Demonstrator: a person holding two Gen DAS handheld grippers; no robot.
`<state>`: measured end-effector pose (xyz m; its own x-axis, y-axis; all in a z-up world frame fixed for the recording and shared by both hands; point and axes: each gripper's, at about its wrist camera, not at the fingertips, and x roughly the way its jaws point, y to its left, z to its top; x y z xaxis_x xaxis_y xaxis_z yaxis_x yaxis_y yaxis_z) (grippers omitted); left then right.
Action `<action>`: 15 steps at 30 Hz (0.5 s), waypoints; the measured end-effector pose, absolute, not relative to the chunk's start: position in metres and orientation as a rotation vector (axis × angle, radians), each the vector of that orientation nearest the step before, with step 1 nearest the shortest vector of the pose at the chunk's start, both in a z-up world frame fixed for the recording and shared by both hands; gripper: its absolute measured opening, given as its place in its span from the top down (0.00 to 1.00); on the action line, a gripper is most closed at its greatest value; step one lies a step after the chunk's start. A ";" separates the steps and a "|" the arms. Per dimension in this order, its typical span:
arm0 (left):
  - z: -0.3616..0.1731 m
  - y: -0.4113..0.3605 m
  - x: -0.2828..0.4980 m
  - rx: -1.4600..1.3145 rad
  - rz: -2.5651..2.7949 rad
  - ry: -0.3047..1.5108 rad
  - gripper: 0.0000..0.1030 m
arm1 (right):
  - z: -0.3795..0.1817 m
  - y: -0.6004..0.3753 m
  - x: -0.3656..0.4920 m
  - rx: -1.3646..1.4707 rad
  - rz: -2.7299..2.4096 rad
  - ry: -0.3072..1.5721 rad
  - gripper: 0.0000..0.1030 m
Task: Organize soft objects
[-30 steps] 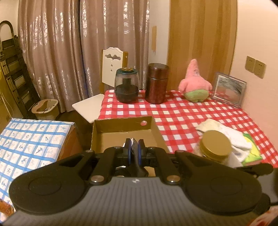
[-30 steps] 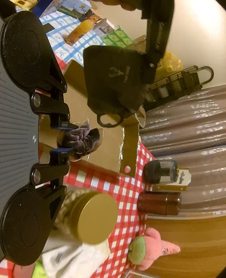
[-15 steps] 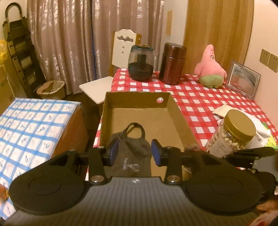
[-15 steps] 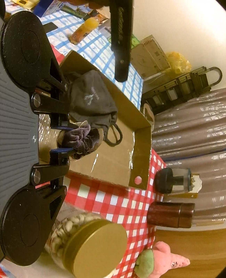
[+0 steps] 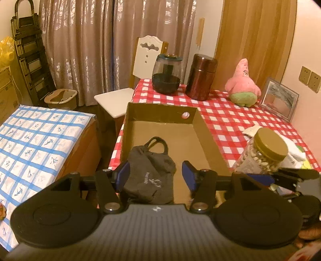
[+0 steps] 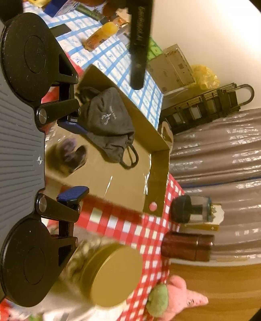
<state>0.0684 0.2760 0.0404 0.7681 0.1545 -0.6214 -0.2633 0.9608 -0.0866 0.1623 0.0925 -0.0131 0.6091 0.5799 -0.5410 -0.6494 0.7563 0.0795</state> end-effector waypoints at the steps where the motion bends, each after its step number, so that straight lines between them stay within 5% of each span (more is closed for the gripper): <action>1: 0.044 0.273 0.067 -0.173 0.223 0.653 0.38 | -0.012 0.085 0.157 -0.130 0.701 0.572 0.44; 15: 0.083 0.180 0.058 -0.163 0.108 0.571 0.11 | 0.006 -0.050 0.073 -0.069 0.427 0.503 0.28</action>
